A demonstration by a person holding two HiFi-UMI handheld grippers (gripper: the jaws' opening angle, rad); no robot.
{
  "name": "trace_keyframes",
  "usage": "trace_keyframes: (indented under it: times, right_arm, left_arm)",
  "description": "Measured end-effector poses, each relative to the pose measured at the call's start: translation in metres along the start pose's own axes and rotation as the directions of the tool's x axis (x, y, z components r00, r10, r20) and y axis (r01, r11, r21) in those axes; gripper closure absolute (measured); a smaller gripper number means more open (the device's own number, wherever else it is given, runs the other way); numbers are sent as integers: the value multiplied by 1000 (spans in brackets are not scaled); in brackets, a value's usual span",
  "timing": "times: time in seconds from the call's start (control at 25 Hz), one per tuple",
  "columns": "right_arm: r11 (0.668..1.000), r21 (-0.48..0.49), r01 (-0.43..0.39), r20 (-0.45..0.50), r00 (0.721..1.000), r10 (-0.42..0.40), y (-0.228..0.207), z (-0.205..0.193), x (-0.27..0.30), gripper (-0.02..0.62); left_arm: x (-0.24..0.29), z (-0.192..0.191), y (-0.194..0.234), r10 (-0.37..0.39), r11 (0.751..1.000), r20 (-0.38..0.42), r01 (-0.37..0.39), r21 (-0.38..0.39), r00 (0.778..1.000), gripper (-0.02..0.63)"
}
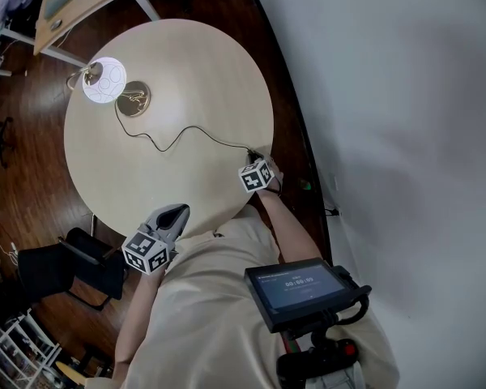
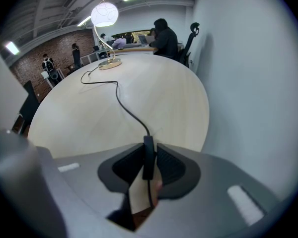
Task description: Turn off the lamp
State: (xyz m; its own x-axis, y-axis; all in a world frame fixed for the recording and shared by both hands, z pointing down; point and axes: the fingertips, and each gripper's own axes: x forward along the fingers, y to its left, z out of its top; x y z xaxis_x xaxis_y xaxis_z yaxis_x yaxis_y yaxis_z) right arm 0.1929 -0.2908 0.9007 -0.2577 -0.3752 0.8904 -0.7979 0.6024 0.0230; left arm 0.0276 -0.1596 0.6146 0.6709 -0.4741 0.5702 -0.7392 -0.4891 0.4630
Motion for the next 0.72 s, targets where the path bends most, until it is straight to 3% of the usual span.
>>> trace_keyframes:
  times: [0.72]
  right_arm:
    - [1000, -28, -15, 17, 1000, 16, 8, -1, -2, 526]
  left_arm:
    - [-6, -7, -2, 15, 1000, 1, -15, 1, 1000, 606]
